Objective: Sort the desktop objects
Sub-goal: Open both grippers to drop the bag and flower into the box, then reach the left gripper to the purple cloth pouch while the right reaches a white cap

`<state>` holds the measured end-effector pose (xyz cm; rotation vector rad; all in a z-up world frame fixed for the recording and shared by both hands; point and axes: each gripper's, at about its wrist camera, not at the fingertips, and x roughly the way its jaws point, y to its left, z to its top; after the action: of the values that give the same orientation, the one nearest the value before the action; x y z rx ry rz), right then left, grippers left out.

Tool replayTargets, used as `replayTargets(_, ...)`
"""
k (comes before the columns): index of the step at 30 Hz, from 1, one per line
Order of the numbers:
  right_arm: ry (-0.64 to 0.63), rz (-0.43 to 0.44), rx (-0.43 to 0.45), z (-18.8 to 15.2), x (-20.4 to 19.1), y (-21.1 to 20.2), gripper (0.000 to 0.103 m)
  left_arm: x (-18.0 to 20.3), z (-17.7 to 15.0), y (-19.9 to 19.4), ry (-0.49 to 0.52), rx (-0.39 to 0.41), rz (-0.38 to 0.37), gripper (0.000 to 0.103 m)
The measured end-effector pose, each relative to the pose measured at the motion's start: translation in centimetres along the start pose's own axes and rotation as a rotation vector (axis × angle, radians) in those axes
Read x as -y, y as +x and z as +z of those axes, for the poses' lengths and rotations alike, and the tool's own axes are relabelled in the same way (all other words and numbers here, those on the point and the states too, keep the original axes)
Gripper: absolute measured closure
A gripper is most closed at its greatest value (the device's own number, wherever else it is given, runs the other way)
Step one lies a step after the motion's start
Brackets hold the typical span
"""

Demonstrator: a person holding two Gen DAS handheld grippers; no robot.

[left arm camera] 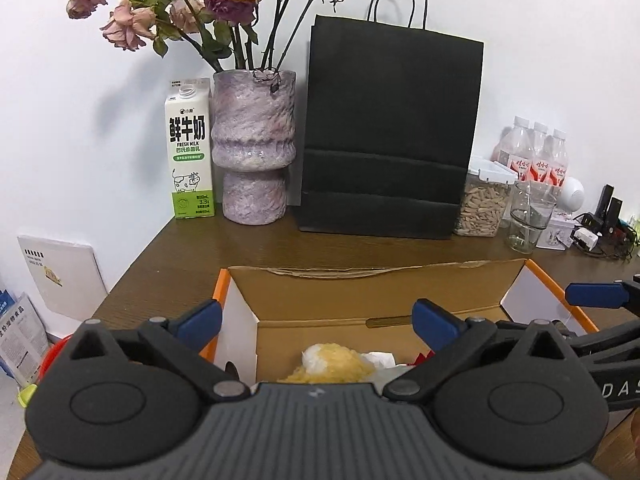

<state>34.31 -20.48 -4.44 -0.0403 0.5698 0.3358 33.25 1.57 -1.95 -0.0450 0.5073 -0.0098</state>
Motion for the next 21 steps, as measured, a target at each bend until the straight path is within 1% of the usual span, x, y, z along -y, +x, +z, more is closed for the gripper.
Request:
replayTargets(9,-0.015,-0.018,0.024,0.4,-0.5,-1.0,0.0,0.2,0.3,-1.2,0.004,0.021,0.002,0.0)
replayTargets(14,-0.023,-0.019,0.043,0.6,-0.8,-2.7,0.0,0.4,0.4,-3.1,0.005,0.044,0.002,0.0)
replayTargets(21,-0.045,-0.026,0.075,0.2,-1.5,-6.2,0.0,0.8,0.1,-6.6,0.019,0.074,-0.004,0.0)
